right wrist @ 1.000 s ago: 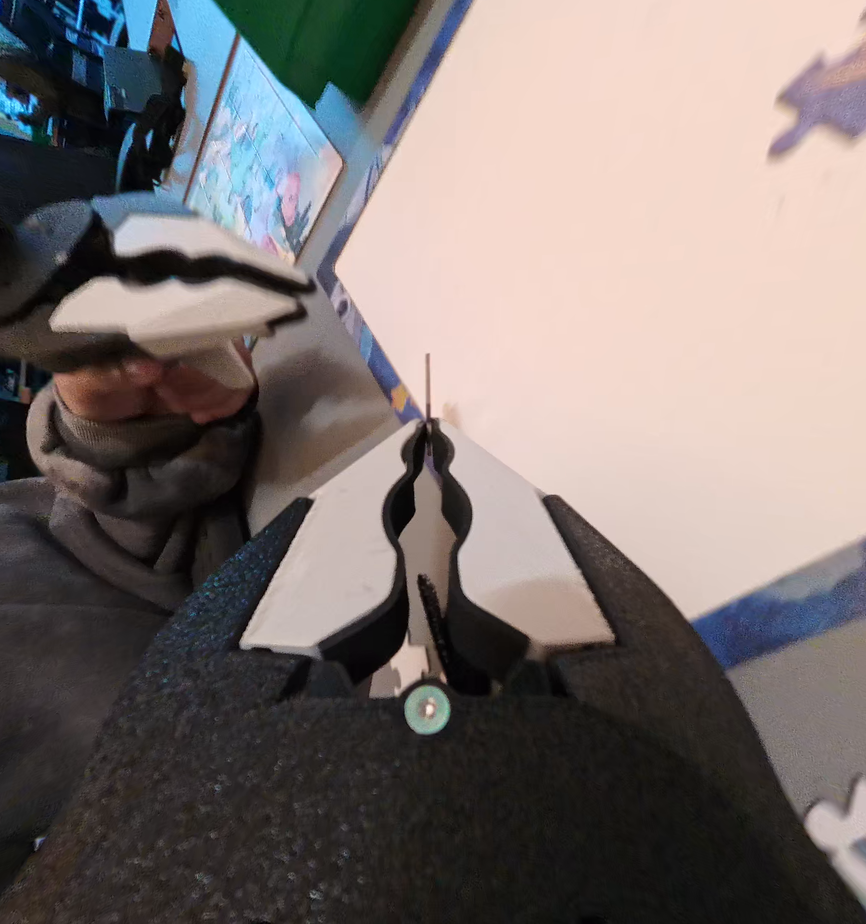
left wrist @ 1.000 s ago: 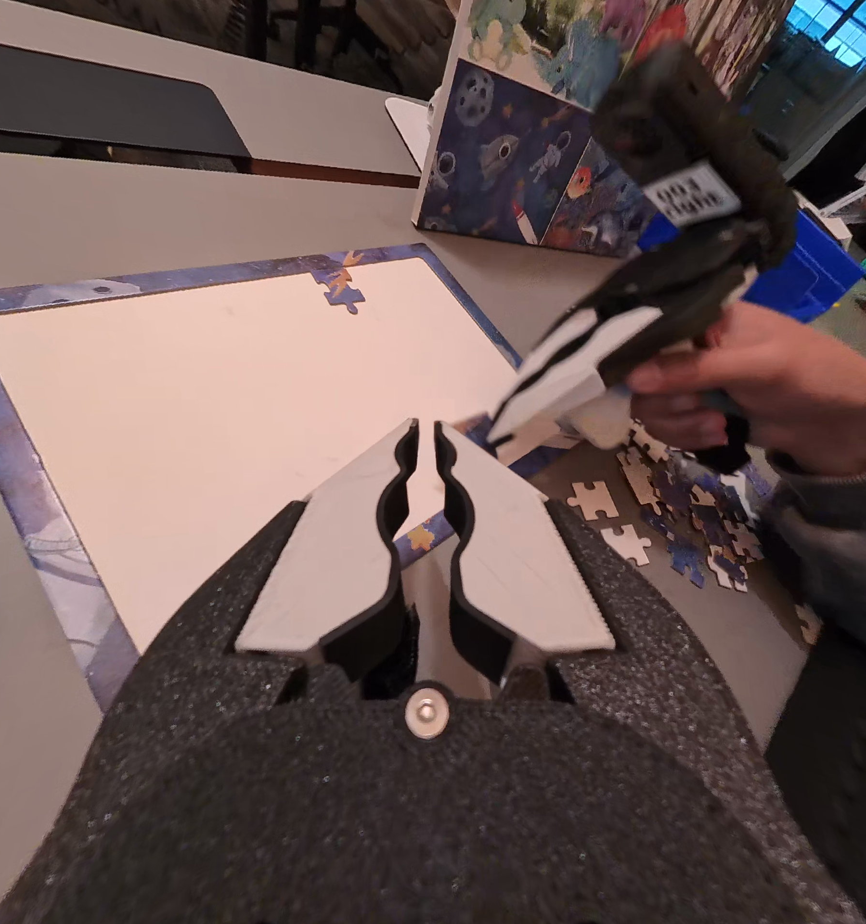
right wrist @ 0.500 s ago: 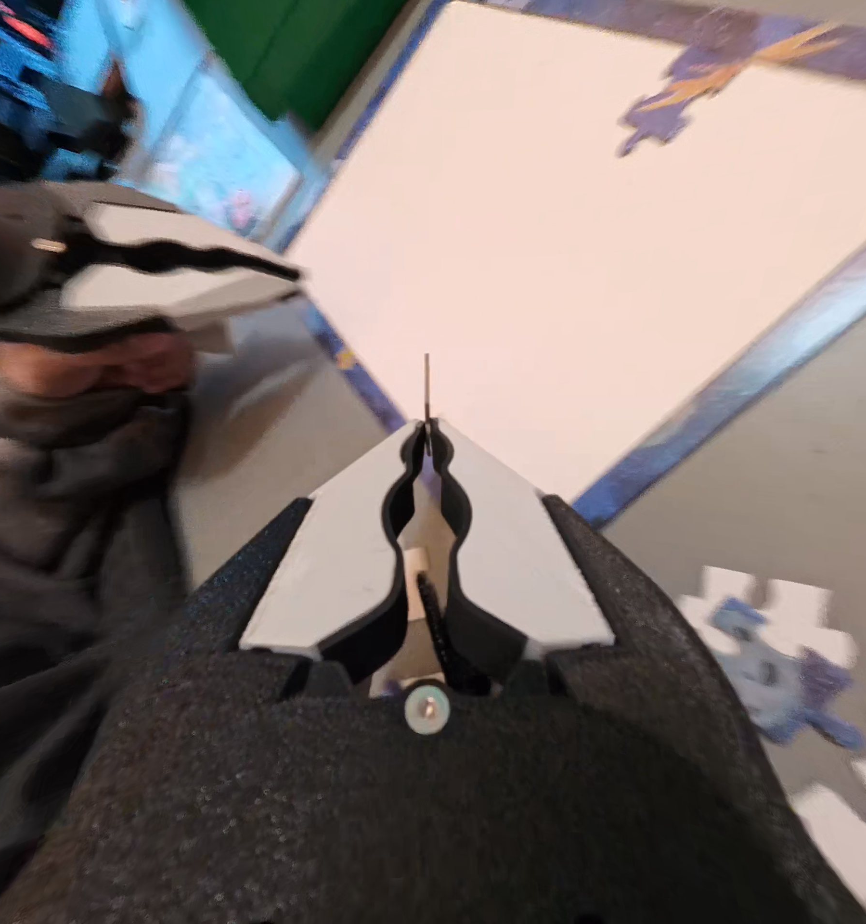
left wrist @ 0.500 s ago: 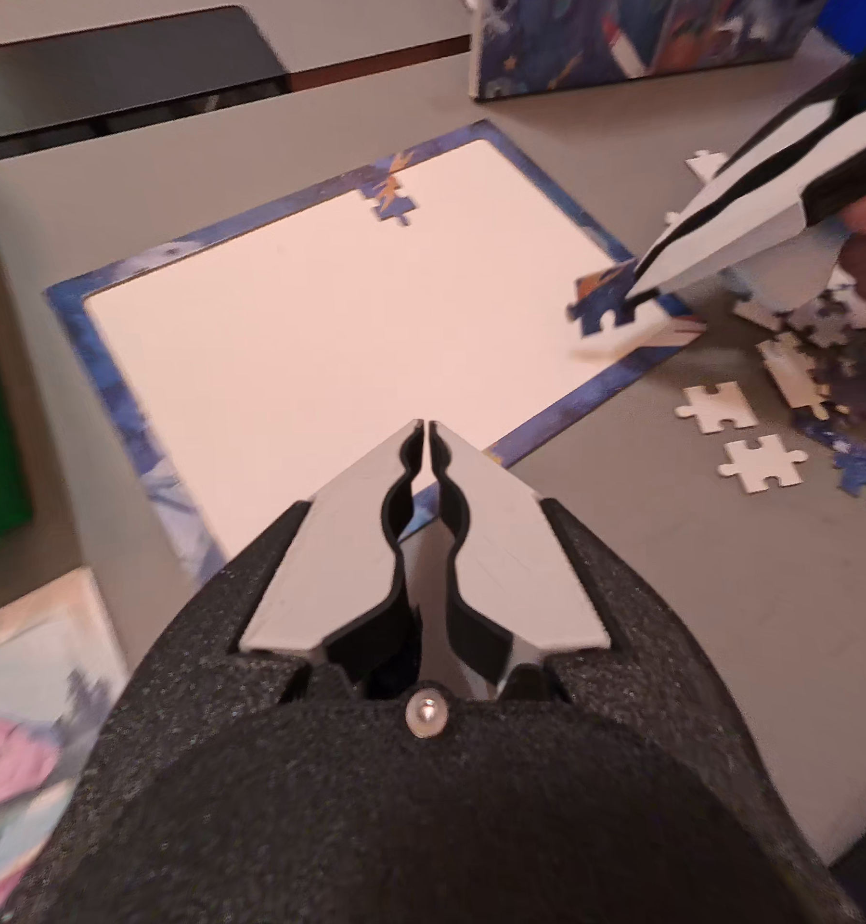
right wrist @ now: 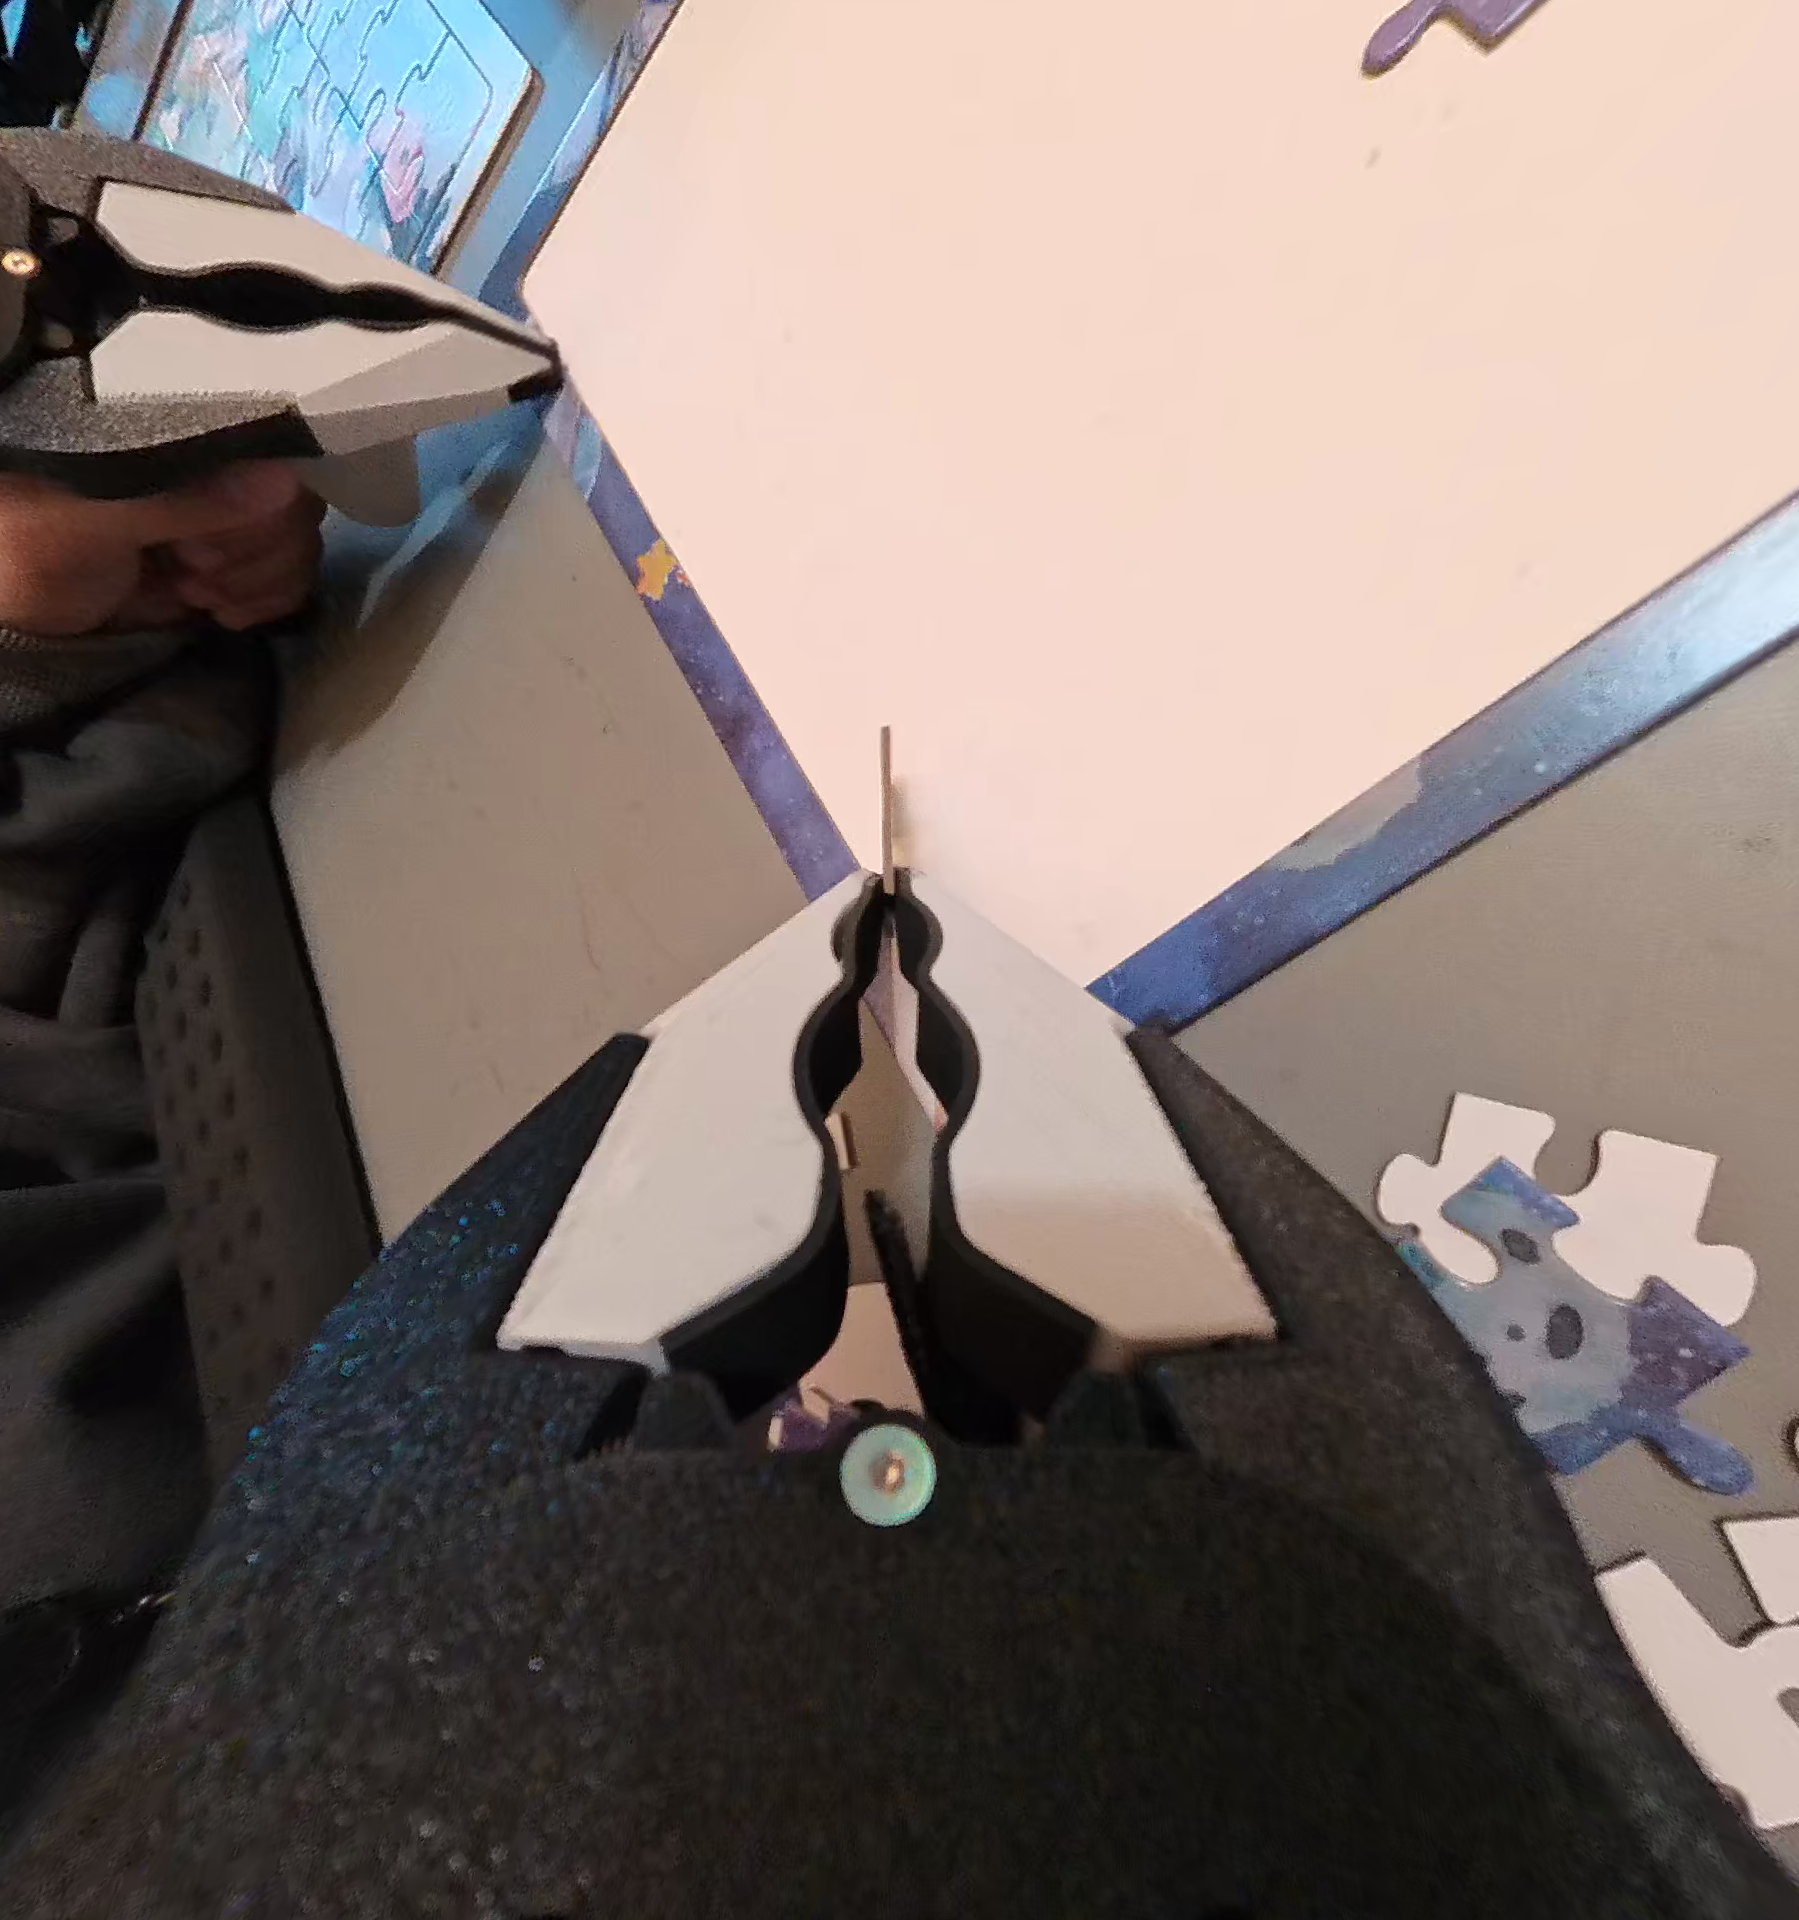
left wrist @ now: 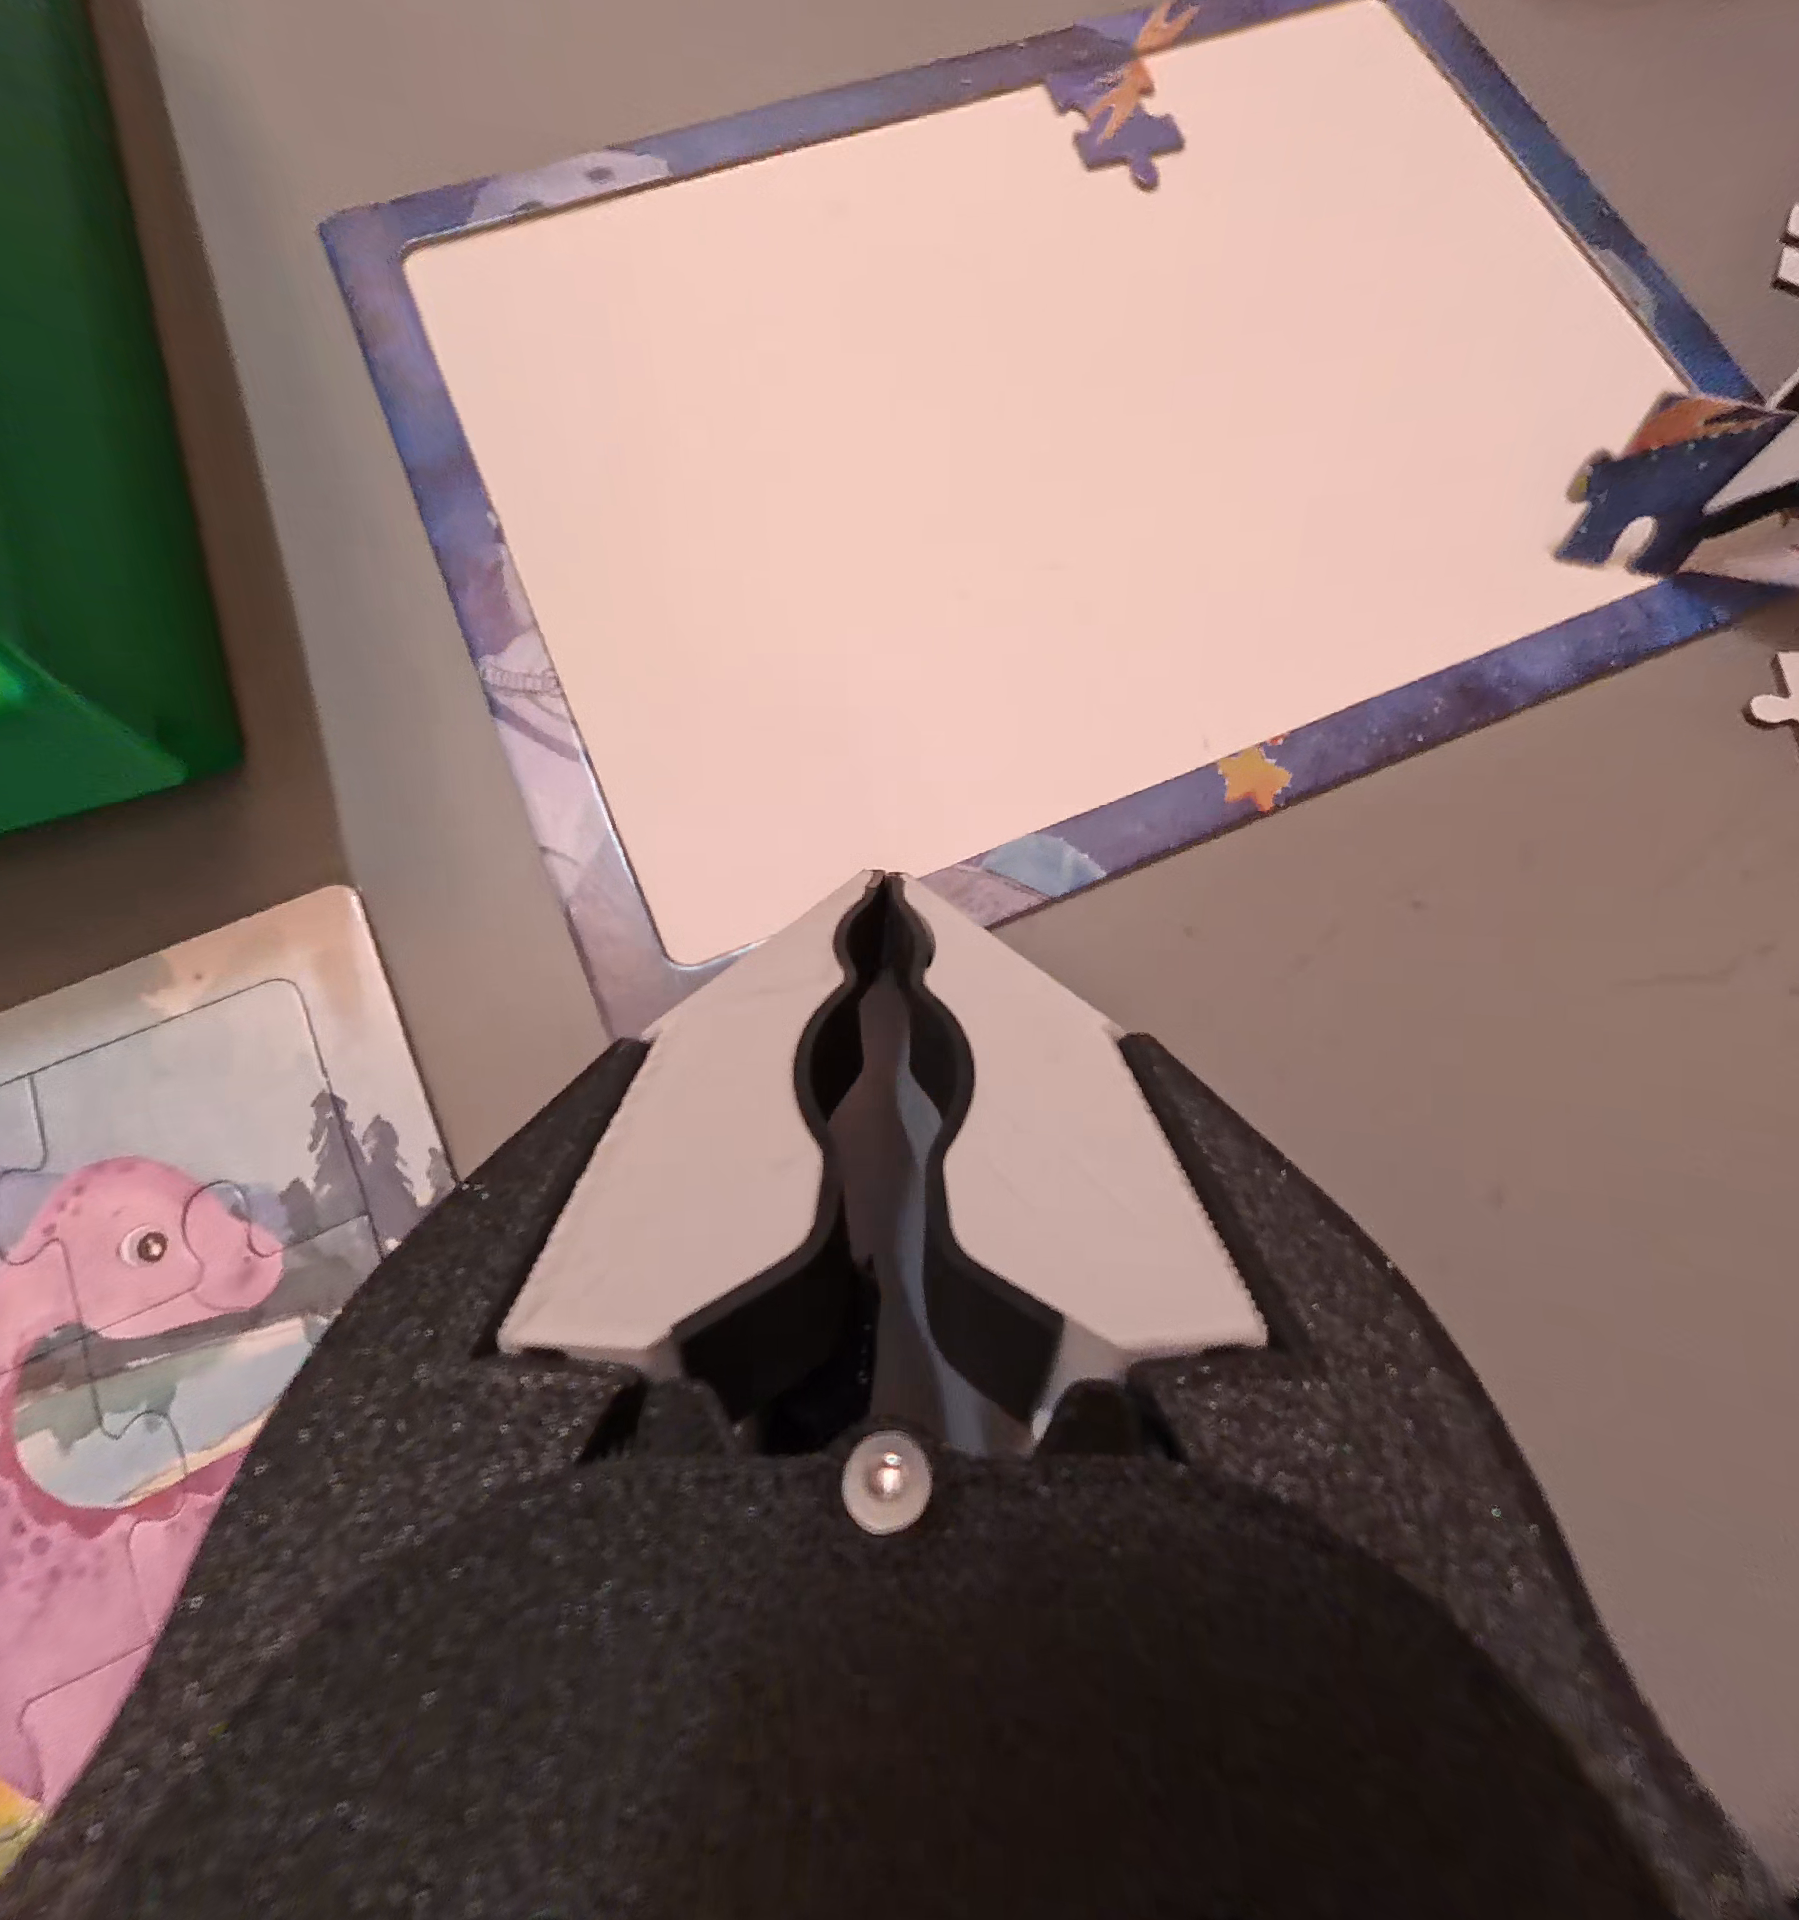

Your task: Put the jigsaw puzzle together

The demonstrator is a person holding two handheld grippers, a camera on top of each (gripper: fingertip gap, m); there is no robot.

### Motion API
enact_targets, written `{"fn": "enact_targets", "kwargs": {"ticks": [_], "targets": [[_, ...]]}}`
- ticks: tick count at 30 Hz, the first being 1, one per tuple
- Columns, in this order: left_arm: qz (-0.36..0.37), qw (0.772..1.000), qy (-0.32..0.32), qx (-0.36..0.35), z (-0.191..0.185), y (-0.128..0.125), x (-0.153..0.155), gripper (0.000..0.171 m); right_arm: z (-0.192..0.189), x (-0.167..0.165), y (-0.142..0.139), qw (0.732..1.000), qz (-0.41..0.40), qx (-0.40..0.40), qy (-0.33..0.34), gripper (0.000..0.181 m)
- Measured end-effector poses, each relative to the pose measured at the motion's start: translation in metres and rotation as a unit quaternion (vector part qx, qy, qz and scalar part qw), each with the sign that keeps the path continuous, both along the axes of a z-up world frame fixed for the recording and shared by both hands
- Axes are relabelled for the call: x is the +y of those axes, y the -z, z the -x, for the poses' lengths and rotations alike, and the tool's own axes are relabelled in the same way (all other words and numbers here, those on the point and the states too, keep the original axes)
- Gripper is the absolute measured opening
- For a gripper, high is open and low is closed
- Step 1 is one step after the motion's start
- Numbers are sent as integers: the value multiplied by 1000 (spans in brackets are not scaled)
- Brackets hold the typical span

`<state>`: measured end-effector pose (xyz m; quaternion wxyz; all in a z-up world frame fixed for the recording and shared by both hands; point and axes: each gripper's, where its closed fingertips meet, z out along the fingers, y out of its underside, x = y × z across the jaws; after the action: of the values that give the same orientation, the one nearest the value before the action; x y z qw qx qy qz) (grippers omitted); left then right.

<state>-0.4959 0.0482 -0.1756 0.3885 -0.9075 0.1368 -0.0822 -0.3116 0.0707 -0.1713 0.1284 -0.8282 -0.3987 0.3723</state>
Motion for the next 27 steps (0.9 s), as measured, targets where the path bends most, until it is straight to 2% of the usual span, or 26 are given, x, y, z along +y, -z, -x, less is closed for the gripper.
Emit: {"fn": "enact_targets", "kwargs": {"ticks": [5,8,11,13,15,17,19,21,27], "targets": [[-6,1000,2,26,-3,-1,0,0,2,-2,-1,1000,7,11,-5,2],[-34,999,20,5,-21,-18,1,1,13,-8,-17,997,31,67,-15,2],[-66,989,102,-88,-71,-47,-9,23,29,-22,-41,987,75,140,-35,1],[-74,976,153,-137,-100,-61,-20,30,39,-34,-53,977,106,180,-54,1],[-100,976,159,-113,-109,-67,-19,36,46,-44,-62,969,126,202,-67,1],[-122,977,160,-73,-117,-67,-17,36,52,-46,-67,963,140,221,-61,1],[-127,979,149,-59,-121,-67,-15,28,57,-41,-71,958,158,237,-35,2],[-119,981,128,-83,-120,-68,-11,29,56,-36,-72,955,164,247,-23,1],[-96,973,110,-179,-114,-74,-10,13,58,-42,-76,954,157,252,-43,1]]}}
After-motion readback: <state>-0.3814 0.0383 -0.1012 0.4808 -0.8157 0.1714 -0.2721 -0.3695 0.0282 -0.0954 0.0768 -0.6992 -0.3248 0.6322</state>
